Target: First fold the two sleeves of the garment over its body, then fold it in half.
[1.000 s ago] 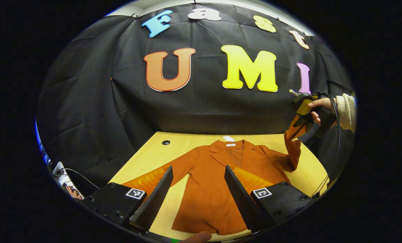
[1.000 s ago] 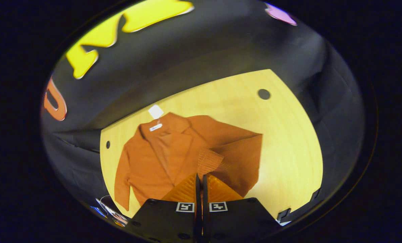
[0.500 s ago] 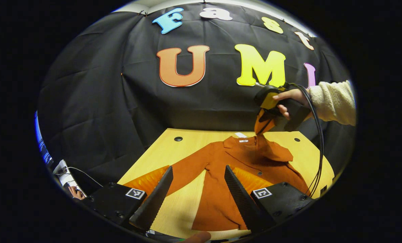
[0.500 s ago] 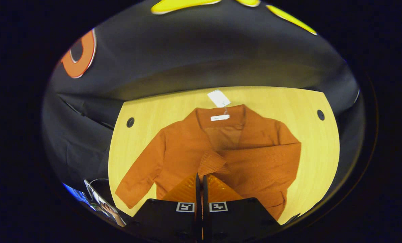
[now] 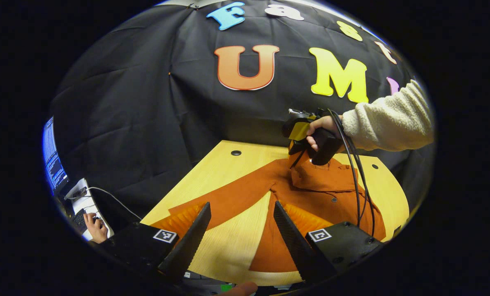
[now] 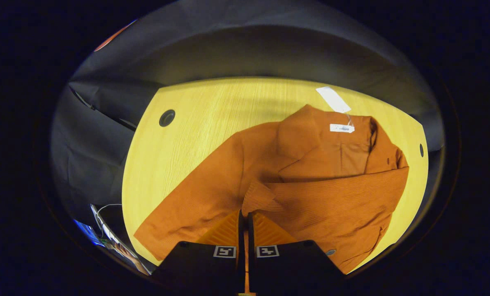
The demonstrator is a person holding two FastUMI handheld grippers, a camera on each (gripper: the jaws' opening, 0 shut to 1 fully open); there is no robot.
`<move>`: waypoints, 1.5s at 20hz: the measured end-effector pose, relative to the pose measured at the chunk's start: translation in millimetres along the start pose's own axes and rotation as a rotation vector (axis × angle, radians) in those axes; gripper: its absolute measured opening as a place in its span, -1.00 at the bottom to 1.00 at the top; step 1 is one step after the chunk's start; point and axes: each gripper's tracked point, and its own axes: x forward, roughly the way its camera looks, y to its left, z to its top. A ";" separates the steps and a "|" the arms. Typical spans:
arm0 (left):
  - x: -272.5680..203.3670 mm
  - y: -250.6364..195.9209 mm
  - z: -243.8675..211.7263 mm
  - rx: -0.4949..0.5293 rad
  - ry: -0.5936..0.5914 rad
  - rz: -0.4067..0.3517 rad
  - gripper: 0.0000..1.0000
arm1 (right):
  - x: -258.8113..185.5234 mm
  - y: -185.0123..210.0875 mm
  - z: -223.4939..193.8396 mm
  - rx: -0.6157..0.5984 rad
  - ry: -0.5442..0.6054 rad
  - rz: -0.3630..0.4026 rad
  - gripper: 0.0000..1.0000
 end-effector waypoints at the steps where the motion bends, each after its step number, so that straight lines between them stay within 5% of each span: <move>1: -1.6 4.7 -5.0 0.002 0.008 0.008 1.00 | -0.5 -2.7 1.3 -0.009 0.000 -0.011 -0.92; 7: -2.8 23.2 -20.6 -0.012 0.041 0.033 1.00 | 8.3 12.9 0.8 0.023 -0.036 0.048 -0.68; 13: 0.1 19.0 -6.4 0.049 -0.003 0.016 0.99 | -31.1 19.3 5.9 0.018 -0.105 0.129 -0.19; 15: 3.5 17.0 -3.0 0.058 -0.013 0.010 1.00 | -57.1 18.6 6.3 0.026 -0.143 0.174 0.12; 16: 6.4 17.8 -3.3 0.057 -0.013 0.014 0.99 | -71.4 11.4 6.1 0.017 -0.157 0.173 0.46; 19: 22.5 31.9 -1.8 0.004 -0.013 0.070 0.99 | -110.1 -11.9 -6.2 -0.021 -0.219 0.193 0.59; 22: 43.3 53.5 -7.2 -0.091 0.023 0.145 1.00 | -151.6 -65.4 -20.2 -0.070 -0.318 0.124 0.53; 23: 49.6 59.7 -8.2 -0.113 0.031 0.166 0.99 | -160.7 -77.8 -30.1 -0.084 -0.341 0.117 0.66; 25: 65.5 73.2 -13.6 -0.156 0.041 0.210 0.99 | -183.2 -104.4 -55.1 -0.102 -0.360 0.120 0.53; 26: 74.0 81.4 -19.4 -0.171 0.056 0.233 0.99 | -193.4 -118.9 -65.7 -0.101 -0.381 0.122 0.66; 27: 83.2 88.4 -26.8 -0.180 0.082 0.260 0.99 | -201.2 -131.3 -77.7 -0.102 -0.401 0.126 0.53; 30: 100.5 105.3 -47.2 -0.198 0.145 0.332 1.00 | -214.3 -170.5 -124.3 -0.123 -0.417 0.092 0.65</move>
